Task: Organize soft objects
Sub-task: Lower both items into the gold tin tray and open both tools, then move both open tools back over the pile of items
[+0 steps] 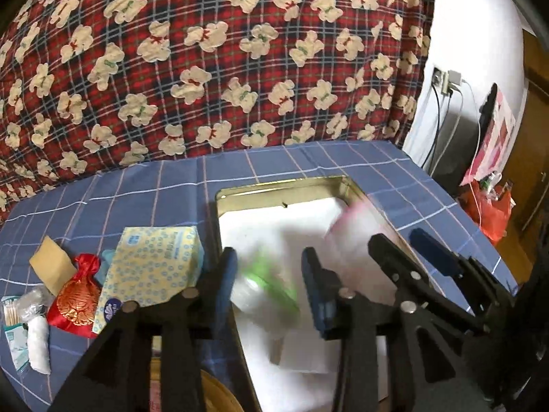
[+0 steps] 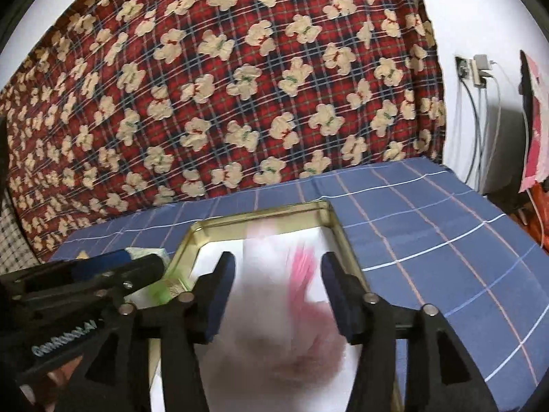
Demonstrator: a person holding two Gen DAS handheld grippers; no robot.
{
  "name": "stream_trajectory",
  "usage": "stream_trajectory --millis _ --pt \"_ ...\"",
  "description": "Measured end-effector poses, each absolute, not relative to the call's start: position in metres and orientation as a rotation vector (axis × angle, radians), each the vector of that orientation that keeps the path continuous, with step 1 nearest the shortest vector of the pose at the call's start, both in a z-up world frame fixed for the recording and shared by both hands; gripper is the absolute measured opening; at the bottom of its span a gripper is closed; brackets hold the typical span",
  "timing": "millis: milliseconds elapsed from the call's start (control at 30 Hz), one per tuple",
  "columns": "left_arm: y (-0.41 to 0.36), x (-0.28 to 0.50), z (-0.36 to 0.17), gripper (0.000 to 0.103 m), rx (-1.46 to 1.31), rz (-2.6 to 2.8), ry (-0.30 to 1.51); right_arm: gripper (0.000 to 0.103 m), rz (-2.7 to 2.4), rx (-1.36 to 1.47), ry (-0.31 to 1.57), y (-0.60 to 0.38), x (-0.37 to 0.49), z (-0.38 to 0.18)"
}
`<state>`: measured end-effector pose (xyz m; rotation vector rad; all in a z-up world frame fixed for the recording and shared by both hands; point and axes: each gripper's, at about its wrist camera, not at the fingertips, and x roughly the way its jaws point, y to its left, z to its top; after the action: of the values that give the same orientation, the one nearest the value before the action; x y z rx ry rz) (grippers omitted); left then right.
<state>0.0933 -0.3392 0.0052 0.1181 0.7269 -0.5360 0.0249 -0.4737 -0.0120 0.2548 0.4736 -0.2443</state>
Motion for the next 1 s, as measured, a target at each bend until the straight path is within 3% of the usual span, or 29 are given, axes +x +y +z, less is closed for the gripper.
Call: stream_trajectory --millis 67,133,333,1000 --pt "-0.336 0.094 0.007 0.053 0.102 -0.536 0.723 0.068 -0.247 0.279 0.464 -0.478 0.023 -0.012" --pt "-0.330 0.092 0.011 0.060 0.080 -0.537 0.708 0.069 -0.241 0.293 0.443 -0.478 0.019 -0.011" --pt "-0.312 0.077 0.020 0.070 0.086 -0.510 0.629 0.076 -0.228 0.293 0.383 -0.468 0.008 -0.007" --pt "-0.166 0.057 -0.001 0.074 0.039 -0.241 0.520 0.077 -0.062 0.183 0.368 -0.378 0.006 -0.003"
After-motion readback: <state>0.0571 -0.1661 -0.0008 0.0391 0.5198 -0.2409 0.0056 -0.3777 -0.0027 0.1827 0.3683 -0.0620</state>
